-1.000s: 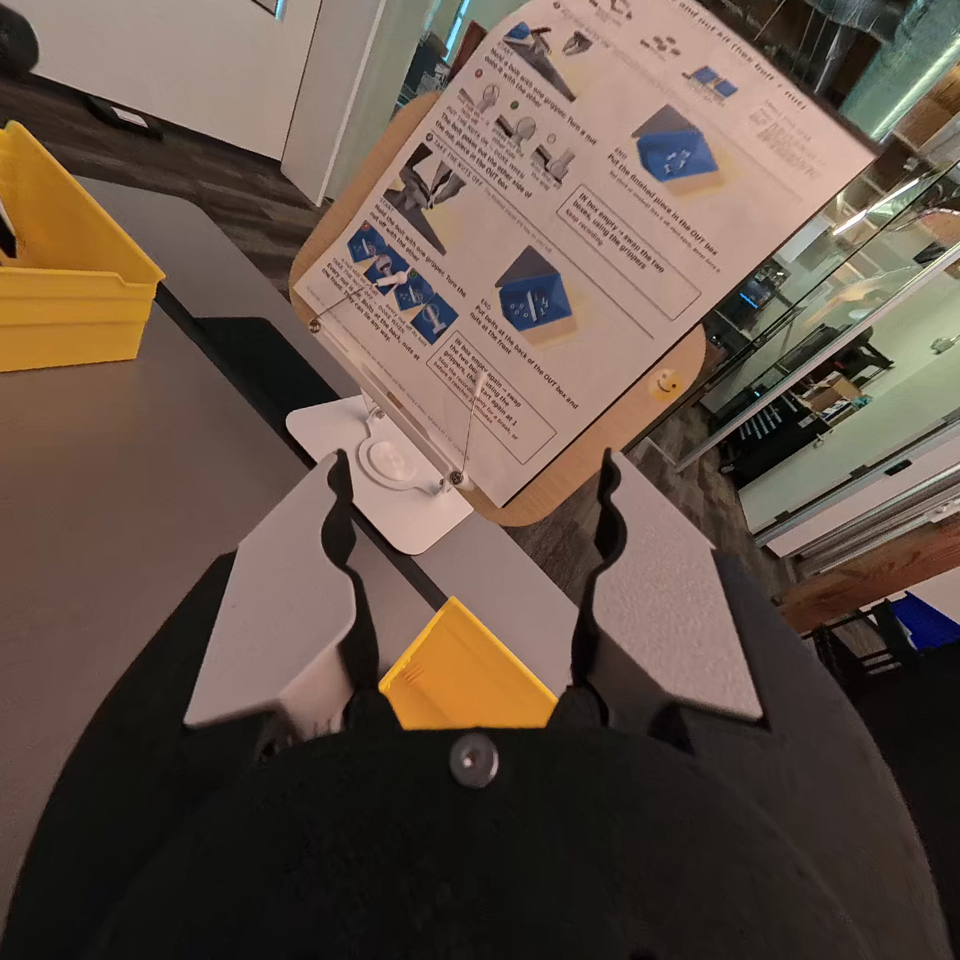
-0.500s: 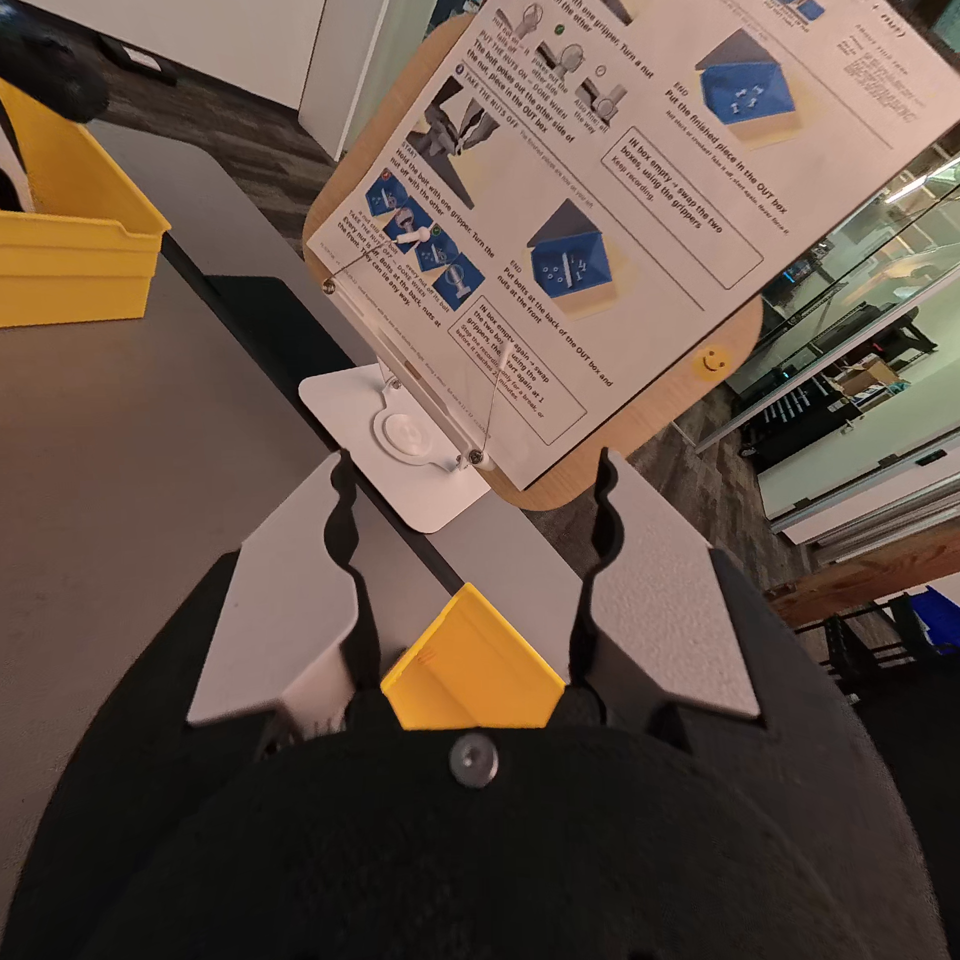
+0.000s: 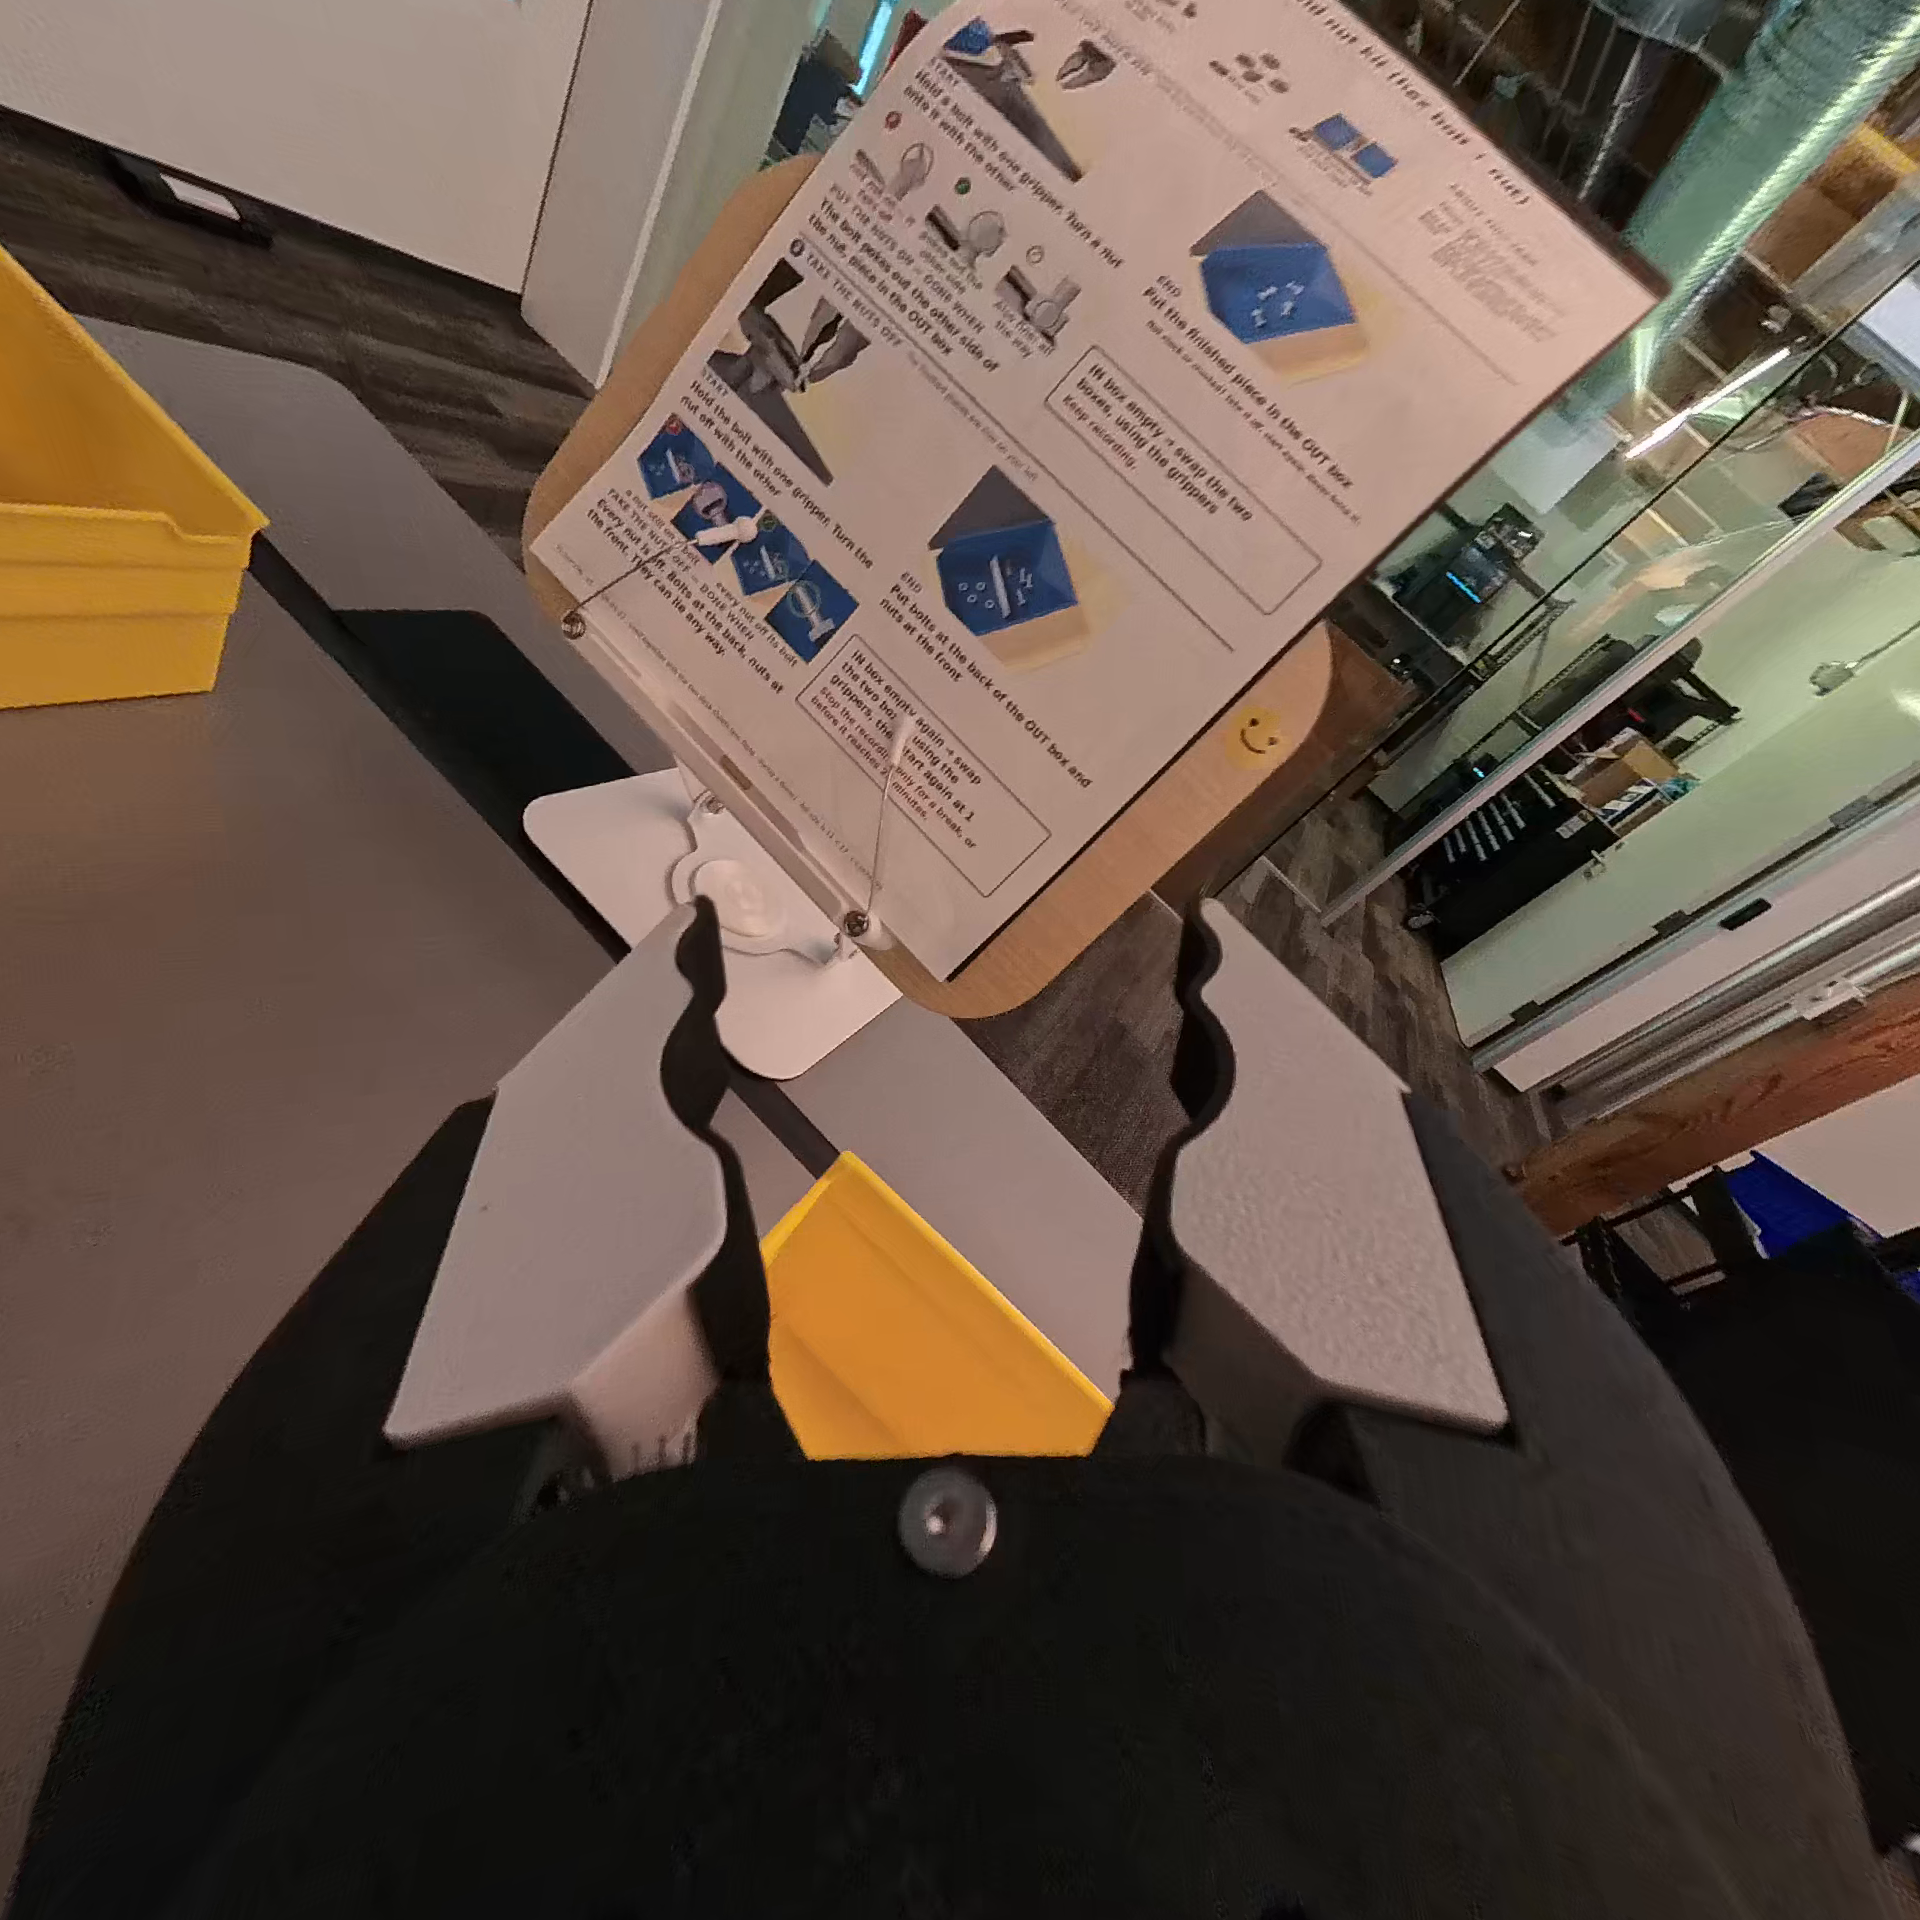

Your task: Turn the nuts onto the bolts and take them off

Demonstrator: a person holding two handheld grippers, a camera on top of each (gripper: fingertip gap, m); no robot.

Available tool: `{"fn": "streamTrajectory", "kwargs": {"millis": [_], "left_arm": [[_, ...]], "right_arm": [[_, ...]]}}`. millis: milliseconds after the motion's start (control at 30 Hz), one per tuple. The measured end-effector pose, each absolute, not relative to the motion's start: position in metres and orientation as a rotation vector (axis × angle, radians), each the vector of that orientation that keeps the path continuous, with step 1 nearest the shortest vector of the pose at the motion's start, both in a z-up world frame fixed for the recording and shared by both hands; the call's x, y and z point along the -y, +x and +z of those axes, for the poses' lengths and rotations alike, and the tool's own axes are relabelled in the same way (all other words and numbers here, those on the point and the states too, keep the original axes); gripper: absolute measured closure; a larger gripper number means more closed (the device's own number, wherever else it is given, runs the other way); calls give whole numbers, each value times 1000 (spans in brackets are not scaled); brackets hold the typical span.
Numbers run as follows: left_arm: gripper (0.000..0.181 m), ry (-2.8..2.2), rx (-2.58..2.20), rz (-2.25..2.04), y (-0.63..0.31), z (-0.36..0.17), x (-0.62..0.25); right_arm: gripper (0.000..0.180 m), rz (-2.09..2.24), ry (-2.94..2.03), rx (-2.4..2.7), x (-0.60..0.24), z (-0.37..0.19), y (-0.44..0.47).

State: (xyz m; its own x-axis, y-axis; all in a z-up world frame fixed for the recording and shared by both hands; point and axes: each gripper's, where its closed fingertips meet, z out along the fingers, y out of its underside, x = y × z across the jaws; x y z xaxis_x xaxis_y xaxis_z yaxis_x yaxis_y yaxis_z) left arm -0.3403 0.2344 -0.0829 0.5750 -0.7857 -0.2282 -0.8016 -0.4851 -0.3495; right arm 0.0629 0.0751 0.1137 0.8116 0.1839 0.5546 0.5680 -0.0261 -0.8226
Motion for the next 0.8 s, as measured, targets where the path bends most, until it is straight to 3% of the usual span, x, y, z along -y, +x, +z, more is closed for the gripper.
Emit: {"fn": "streamTrajectory", "kwargs": {"millis": [133,367,533,800], "left_arm": [[165,-2162,-1195,-138,-308,-12,-213],[165,-1604,-1316,-954,-160,96,-95],[165,-1420,-1457,-1290,-86,94,-21],[165,-1427,-1475,-1601,-53,73,6]], "right_arm": [[94,-275,-1567,565,-69,124,66],[98,189,-1435,591,-42,149,26],[132,576,-1356,769,1,155,-3],[147,829,-1410,853,-7,131,-41]]}}
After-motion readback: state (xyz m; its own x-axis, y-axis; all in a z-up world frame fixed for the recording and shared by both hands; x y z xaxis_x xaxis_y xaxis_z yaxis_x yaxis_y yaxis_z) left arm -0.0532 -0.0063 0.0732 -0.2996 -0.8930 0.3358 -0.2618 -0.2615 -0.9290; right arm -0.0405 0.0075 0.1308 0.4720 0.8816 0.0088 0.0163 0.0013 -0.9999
